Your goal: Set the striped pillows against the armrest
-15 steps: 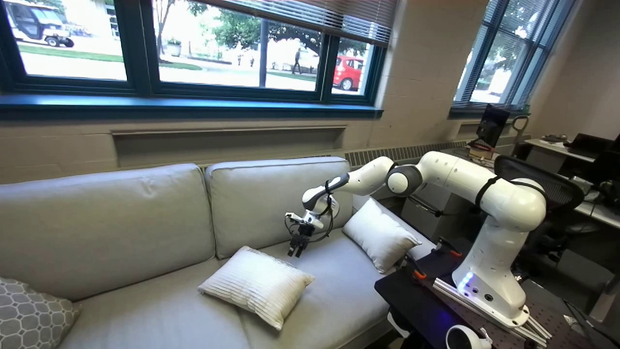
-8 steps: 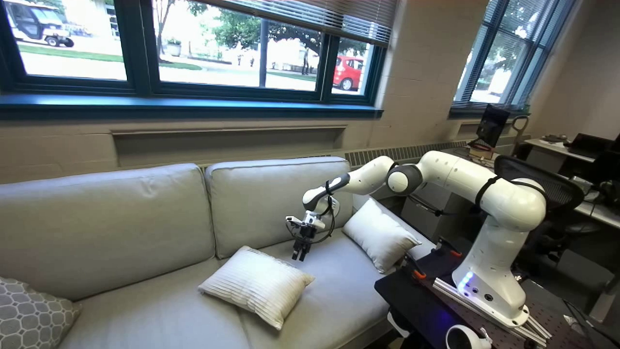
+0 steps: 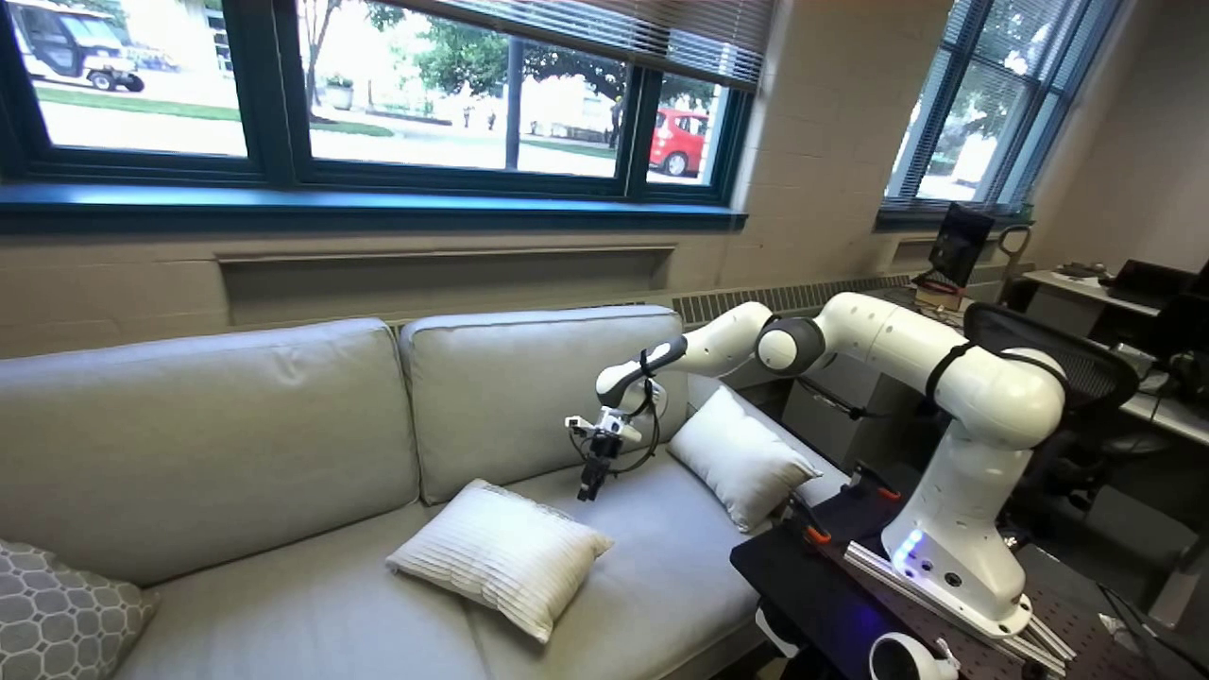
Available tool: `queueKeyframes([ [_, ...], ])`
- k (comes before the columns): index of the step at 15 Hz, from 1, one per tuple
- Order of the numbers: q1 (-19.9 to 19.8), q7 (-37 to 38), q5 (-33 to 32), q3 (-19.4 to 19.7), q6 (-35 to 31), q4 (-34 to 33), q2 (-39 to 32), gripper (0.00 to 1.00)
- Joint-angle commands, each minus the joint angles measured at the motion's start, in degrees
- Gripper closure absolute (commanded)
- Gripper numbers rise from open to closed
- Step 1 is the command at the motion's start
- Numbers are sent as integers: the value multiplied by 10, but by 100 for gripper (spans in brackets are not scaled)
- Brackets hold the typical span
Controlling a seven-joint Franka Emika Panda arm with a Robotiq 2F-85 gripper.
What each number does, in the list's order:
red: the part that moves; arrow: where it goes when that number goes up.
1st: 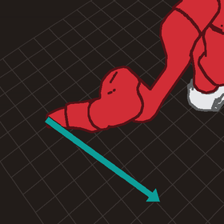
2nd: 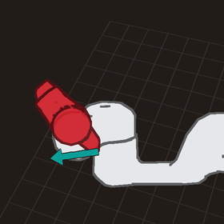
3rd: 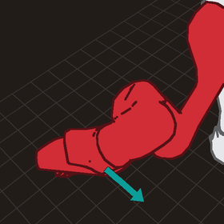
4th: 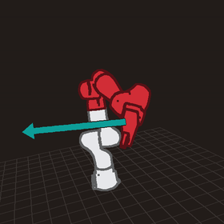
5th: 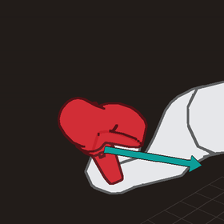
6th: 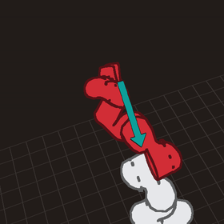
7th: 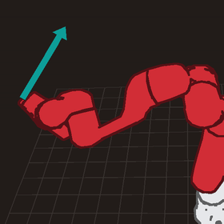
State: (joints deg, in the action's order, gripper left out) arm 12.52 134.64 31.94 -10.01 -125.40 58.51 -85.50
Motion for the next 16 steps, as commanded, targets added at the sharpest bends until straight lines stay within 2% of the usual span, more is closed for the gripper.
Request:
queueKeyframes([
  [1,-13,-66,-8,-31,3,11,0,0],
  [3,-1,-78,-27,-22,27,12,0,0],
  [4,-6,-55,-15,-21,10,10,0,0],
  [7,0,-63,-24,-21,19,13,0,0],
  [8,-7,-74,-8,-18,-6,50,25,0],
  [9,-15,-86,0,-23,-26,76,41,0],
  [11,-18,-97,13,-34,-60,89,43,0],
  [14,-12,-96,18,-58,-46,37,-9,0],
  [15,-13,-100,32,-61,-52,84,14,0],
  [16,-10,-94,40,-66,-51,94,10,0],
])
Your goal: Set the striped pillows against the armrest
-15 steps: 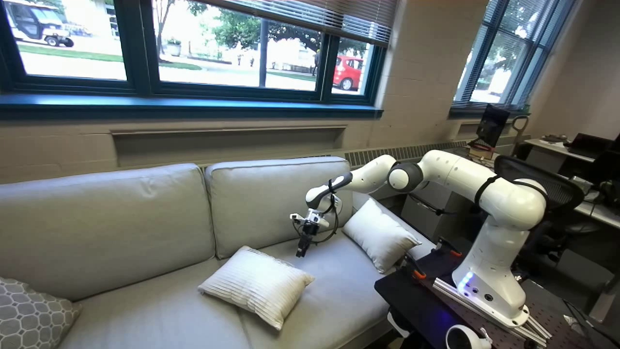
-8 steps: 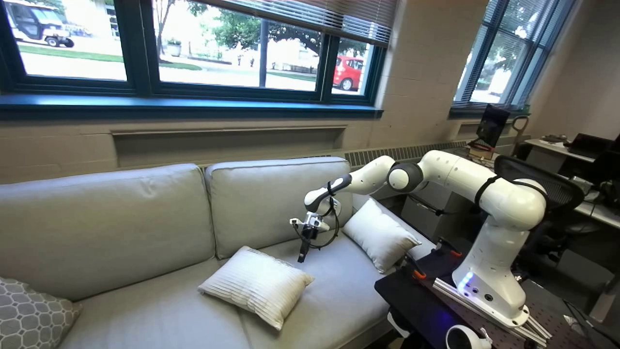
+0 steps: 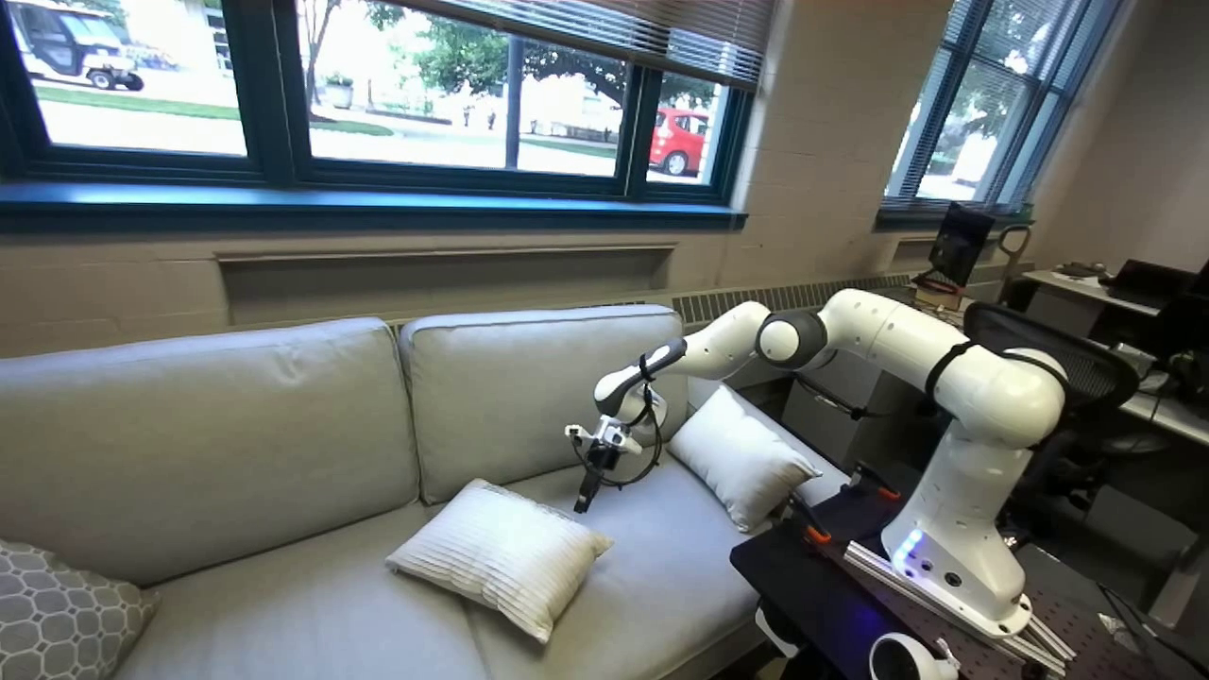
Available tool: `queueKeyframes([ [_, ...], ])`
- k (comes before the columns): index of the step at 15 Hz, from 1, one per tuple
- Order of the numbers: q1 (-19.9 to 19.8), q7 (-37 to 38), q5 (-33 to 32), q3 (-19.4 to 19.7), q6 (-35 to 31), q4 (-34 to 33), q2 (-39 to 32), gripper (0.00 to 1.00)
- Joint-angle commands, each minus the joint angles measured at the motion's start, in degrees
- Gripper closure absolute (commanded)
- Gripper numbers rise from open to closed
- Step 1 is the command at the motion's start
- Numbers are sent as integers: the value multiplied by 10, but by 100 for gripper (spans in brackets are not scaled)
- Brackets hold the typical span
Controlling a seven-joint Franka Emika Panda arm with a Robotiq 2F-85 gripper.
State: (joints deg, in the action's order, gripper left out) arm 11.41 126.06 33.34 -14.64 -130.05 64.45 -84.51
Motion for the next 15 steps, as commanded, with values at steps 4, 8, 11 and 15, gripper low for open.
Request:
queueKeyframes([
  [4,12,-5,73,-19,-8,92,-4,0],
  [8,35,-18,128,3,3,110,-8,0],
  [11,59,-17,155,20,27,94,-8,0],
  [15,77,-30,175,32,37,74,-6,0],
])
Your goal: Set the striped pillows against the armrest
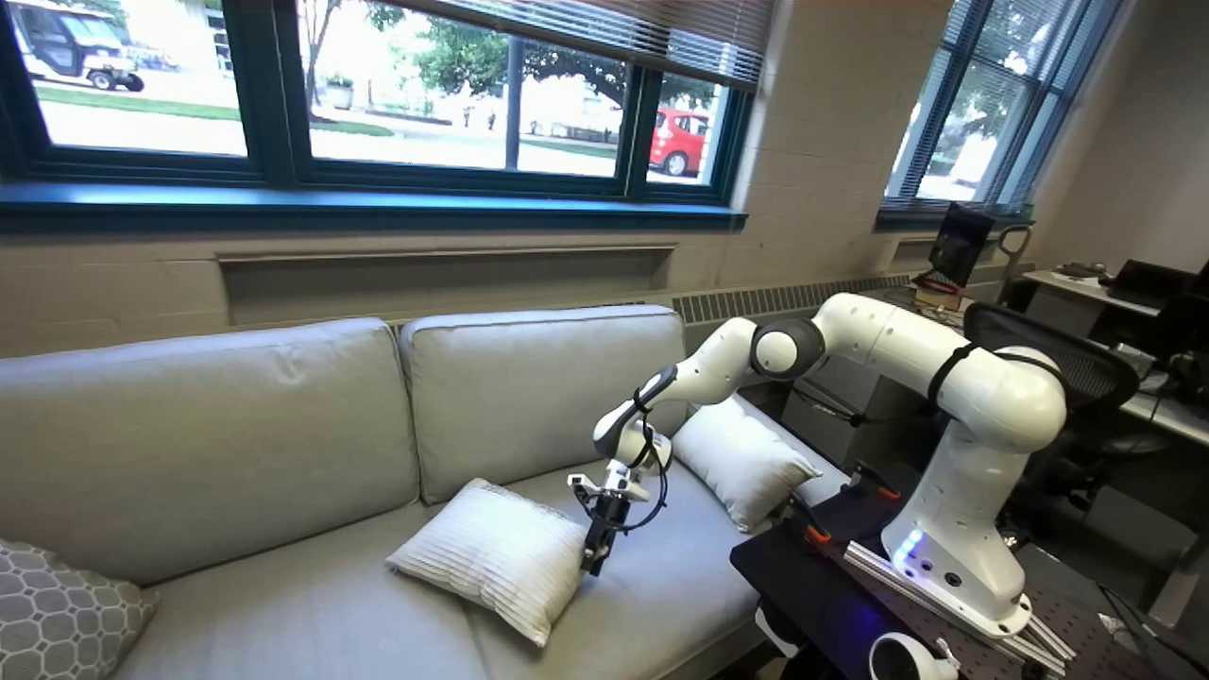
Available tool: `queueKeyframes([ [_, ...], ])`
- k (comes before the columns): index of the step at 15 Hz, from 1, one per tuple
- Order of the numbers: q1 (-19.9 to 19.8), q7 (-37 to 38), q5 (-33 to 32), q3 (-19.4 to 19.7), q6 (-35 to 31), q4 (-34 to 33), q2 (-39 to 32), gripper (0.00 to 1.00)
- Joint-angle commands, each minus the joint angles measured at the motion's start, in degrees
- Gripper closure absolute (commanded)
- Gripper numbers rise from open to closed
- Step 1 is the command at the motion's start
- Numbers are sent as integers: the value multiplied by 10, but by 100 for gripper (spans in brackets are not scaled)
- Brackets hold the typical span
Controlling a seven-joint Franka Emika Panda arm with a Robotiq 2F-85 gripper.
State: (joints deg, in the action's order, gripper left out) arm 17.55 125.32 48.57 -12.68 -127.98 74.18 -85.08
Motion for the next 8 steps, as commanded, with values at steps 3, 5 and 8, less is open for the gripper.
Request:
queueKeyframes([
  [3,-4,-33,6,-8,-3,-23,2,0],
  [5,-12,-51,11,-10,-11,-22,4,0],
  [8,-29,-89,21,-14,-22,-21,5,0],
])
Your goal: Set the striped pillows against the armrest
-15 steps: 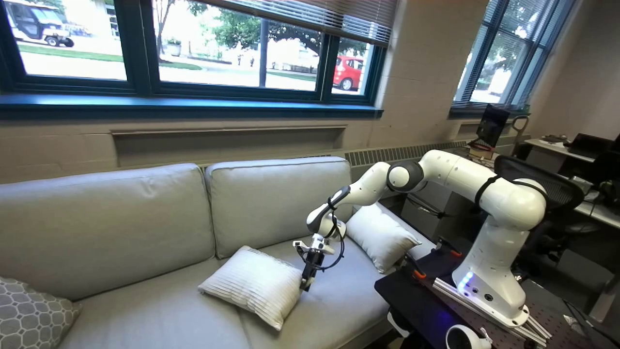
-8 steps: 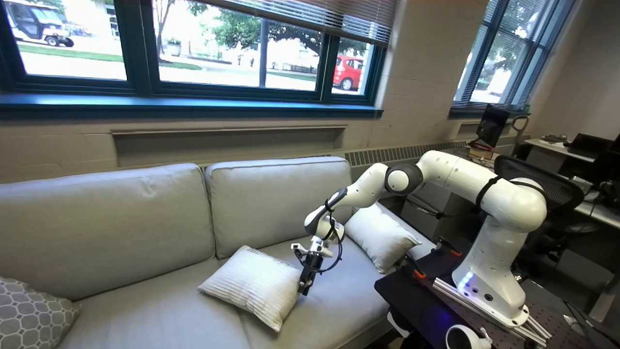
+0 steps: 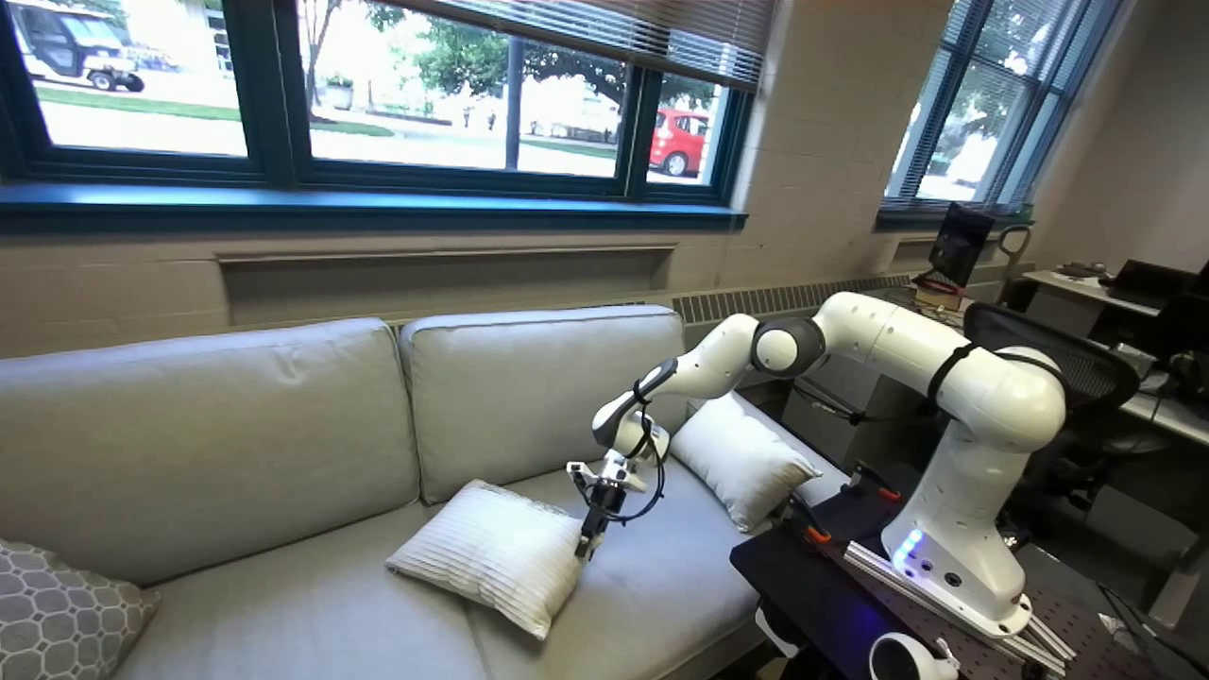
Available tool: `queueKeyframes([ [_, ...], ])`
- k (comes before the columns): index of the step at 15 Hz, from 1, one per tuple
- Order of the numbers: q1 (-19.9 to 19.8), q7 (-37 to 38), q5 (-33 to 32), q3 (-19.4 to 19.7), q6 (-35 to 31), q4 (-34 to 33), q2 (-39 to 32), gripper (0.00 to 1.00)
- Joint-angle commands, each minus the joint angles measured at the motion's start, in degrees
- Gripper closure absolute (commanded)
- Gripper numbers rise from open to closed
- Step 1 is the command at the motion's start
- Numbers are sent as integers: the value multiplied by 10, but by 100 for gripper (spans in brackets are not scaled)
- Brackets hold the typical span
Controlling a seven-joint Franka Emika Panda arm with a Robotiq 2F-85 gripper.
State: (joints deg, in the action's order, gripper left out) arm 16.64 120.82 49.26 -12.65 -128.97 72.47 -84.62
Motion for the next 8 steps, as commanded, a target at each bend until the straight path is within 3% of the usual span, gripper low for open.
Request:
queueKeyframes([
  [1,-24,-54,15,-15,-14,-5,0,0],
  [2,-28,-64,15,-15,-12,-7,0,17],
  [8,-44,-106,17,-23,3,-22,1,64],
])
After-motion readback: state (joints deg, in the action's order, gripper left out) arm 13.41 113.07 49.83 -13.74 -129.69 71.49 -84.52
